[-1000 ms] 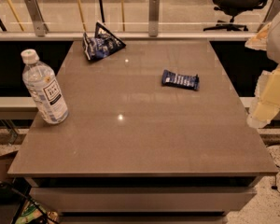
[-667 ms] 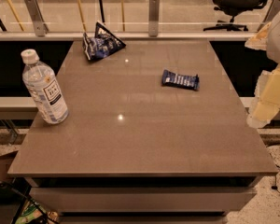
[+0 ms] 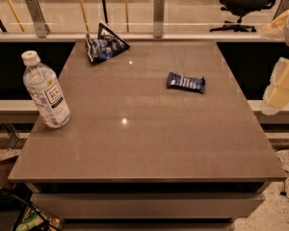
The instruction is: Move rxbar blueberry near blue chip bag
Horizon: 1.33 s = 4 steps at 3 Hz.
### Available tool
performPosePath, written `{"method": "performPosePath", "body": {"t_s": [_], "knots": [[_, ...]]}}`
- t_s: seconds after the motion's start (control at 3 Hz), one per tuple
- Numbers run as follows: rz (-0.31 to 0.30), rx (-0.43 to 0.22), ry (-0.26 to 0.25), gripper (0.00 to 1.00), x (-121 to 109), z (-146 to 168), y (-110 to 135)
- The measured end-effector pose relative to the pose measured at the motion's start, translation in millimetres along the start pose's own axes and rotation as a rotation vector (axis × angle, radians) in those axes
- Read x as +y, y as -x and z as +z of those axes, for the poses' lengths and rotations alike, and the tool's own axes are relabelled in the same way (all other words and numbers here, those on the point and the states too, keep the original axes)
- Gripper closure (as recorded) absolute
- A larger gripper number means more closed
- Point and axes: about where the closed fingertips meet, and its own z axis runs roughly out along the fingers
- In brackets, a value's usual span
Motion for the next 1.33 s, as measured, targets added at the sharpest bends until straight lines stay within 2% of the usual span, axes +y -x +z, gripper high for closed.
{"method": "performPosePath", "body": {"t_s": [0.33, 1.0, 1.33], "knots": [[-0.01, -0.091, -0.022, 0.0, -21, 5, -4], [-0.022, -0.312, -0.063, 0.0, -44, 29, -13], [-0.02, -0.39, -0.064, 0.0, -57, 43, -16]]}}
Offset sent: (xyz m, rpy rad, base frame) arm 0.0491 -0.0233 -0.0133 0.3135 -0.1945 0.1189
